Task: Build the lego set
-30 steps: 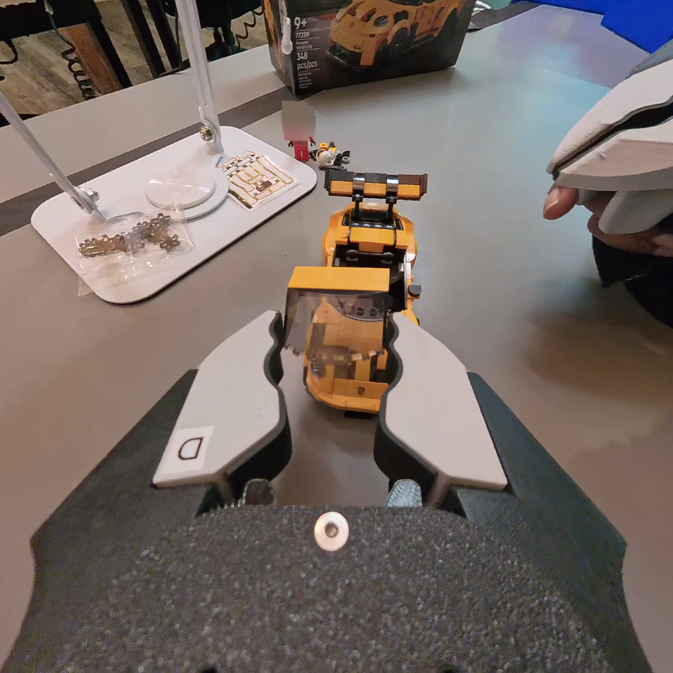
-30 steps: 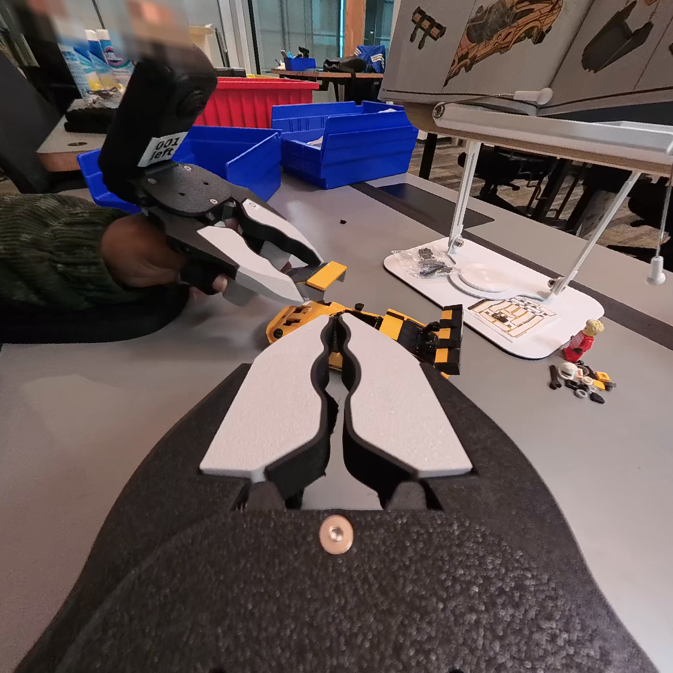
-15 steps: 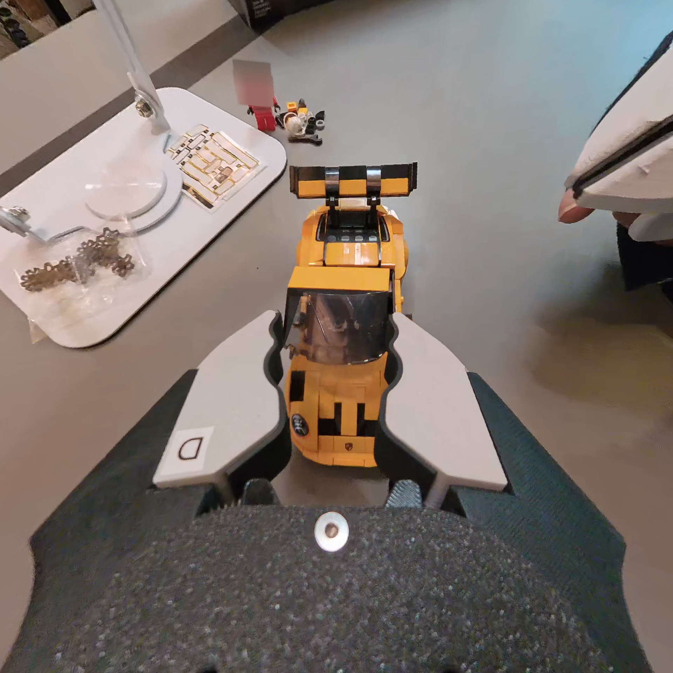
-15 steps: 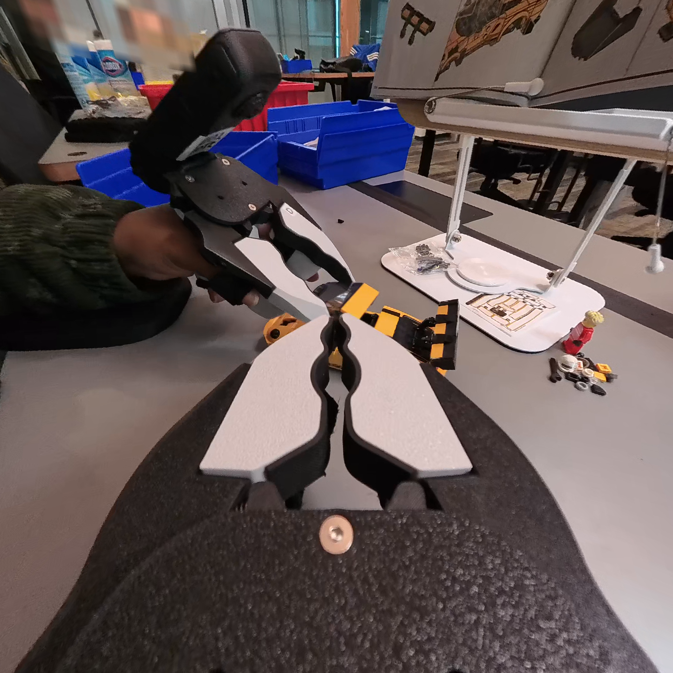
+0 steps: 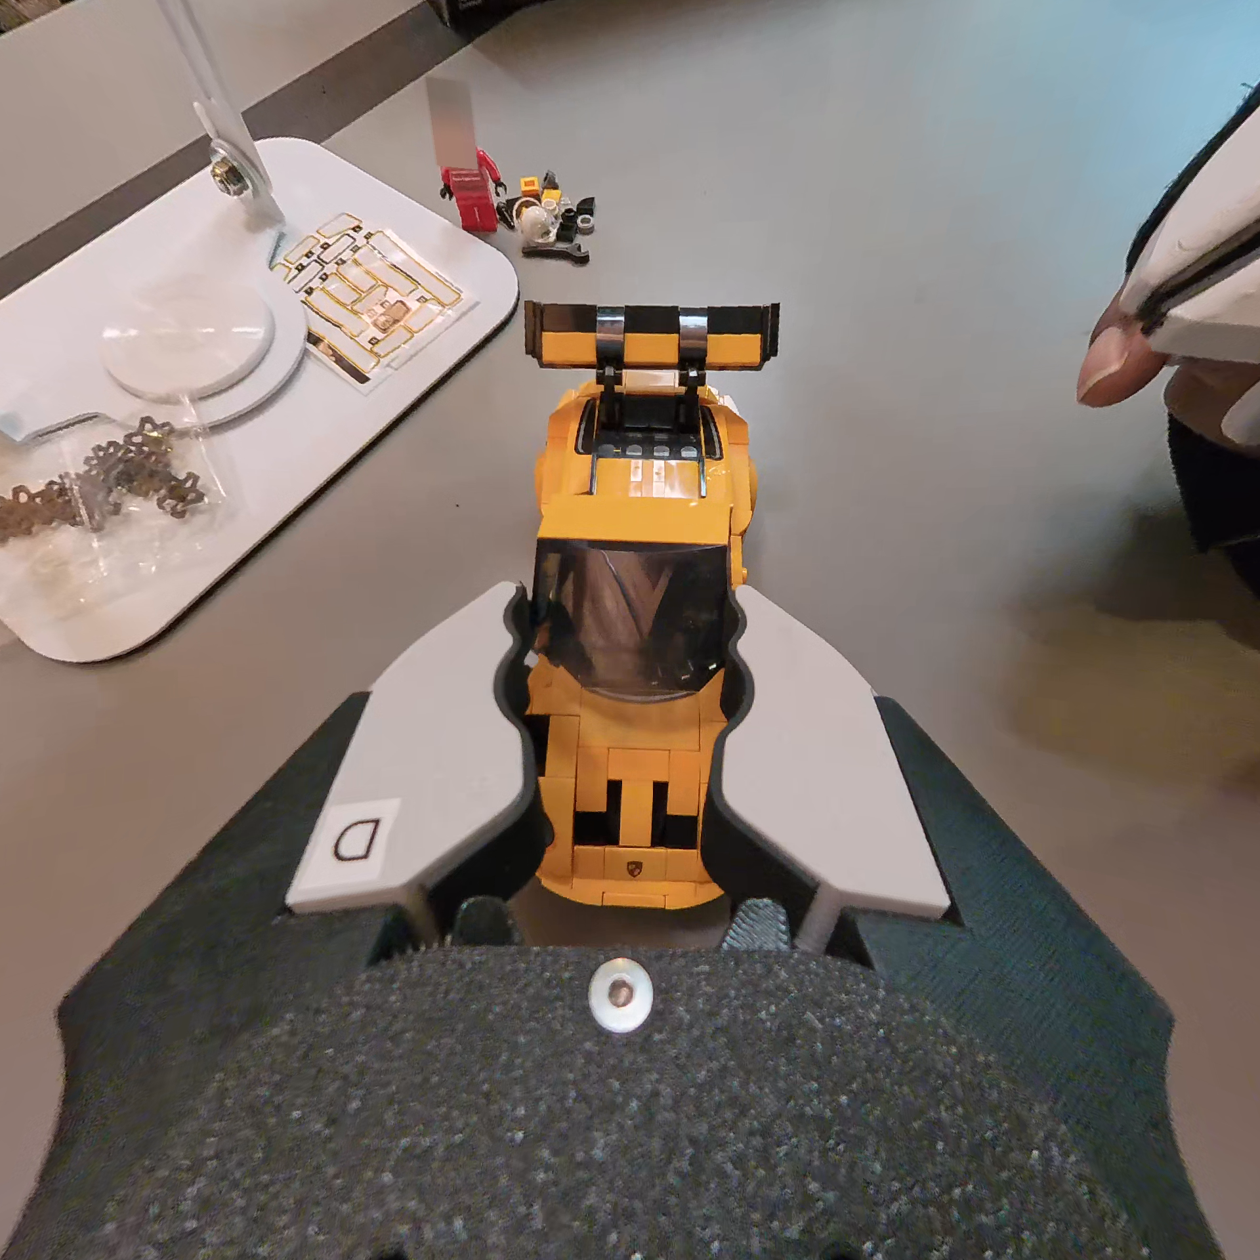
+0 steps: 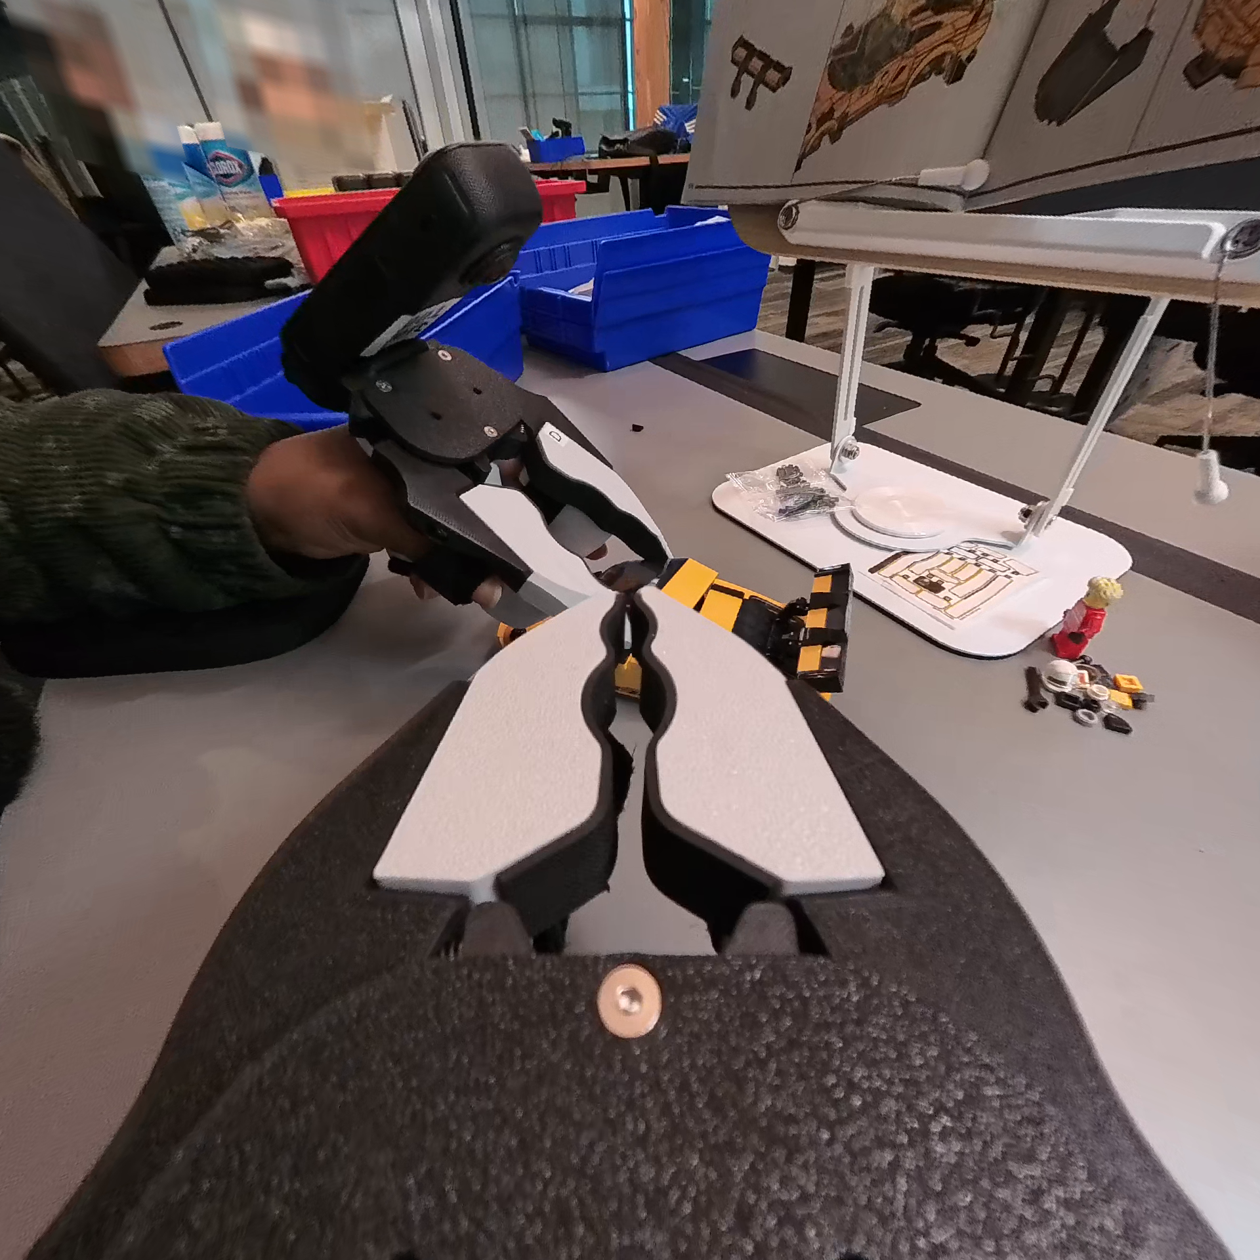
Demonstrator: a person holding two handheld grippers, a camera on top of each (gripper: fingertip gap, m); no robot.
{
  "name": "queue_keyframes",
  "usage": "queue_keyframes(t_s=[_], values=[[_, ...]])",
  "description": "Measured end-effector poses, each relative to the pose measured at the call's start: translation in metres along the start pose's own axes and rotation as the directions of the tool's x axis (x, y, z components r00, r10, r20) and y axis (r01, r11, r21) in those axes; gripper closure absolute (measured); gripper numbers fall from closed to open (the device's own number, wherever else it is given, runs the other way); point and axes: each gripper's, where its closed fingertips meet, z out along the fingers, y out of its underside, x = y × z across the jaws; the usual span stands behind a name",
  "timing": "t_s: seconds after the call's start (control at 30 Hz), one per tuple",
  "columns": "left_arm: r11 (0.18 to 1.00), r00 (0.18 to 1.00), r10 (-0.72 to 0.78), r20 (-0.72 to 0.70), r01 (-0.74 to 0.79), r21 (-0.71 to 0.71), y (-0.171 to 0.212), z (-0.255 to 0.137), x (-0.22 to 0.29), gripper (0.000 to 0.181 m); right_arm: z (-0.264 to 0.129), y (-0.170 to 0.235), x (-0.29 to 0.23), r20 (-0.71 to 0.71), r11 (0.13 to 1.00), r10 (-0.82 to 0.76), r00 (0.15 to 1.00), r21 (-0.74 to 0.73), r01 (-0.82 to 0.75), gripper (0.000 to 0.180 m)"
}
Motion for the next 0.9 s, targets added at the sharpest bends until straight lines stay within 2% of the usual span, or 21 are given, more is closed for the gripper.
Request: queue_keyframes(t_s=[0.17,0.27,0.3,0.4,0.5,0.57,0.63,0.8,0.9], values=[[0.999,0.998,-0.034,-0.059,0.035,0.020,-0.001,-0.003,0.004,0.127,-0.003,-0.004,0.001,-0.006,1.000,0.003,1.000,0.017,-0.003,0.179],[0.990,0.973,-0.097,-0.209,0.116,0.078,-0.009,-0.013,0.010,0.128,-0.005,-0.006,0.002,-0.009,1.000,0.005,1.000,0.024,-0.005,0.180],[0.975,0.937,-0.139,-0.321,0.187,0.121,-0.018,-0.022,0.016,0.128,-0.005,-0.007,0.003,-0.011,1.000,0.005,1.000,0.028,-0.005,0.180],[0.888,0.808,-0.280,-0.519,0.423,0.179,-0.034,-0.044,0.007,0.128,-0.007,-0.007,0.004,-0.011,0.999,0.010,1.000,0.030,-0.009,0.180],[0.711,0.517,-0.319,-0.794,0.685,0.161,-0.060,-0.081,0.005,0.128,-0.008,-0.008,0.005,-0.013,1.000,0.010,1.000,0.030,-0.009,0.180],[0.596,0.376,-0.298,-0.877,0.791,0.136,-0.071,-0.097,-0.004,0.127,-0.008,-0.008,0.005,-0.016,0.999,0.008,1.000,0.032,-0.007,0.180],[0.520,0.256,-0.248,-0.934,0.849,0.095,-0.079,-0.112,-0.008,0.128,-0.009,-0.009,0.006,-0.018,0.999,0.008,1.000,0.035,-0.008,0.179],[0.474,0.113,-0.143,-0.983,0.880,0.032,-0.089,-0.134,-0.004,0.128,-0.009,-0.009,0.006,-0.018,0.999,0.011,1.000,0.035,-0.010,0.179],[0.478,0.035,-0.051,-0.998,0.878,0.006,-0.094,-0.150,0.003,0.128,-0.009,-0.008,0.006,-0.017,0.999,0.010,1.000,0.031,-0.009,0.179]])
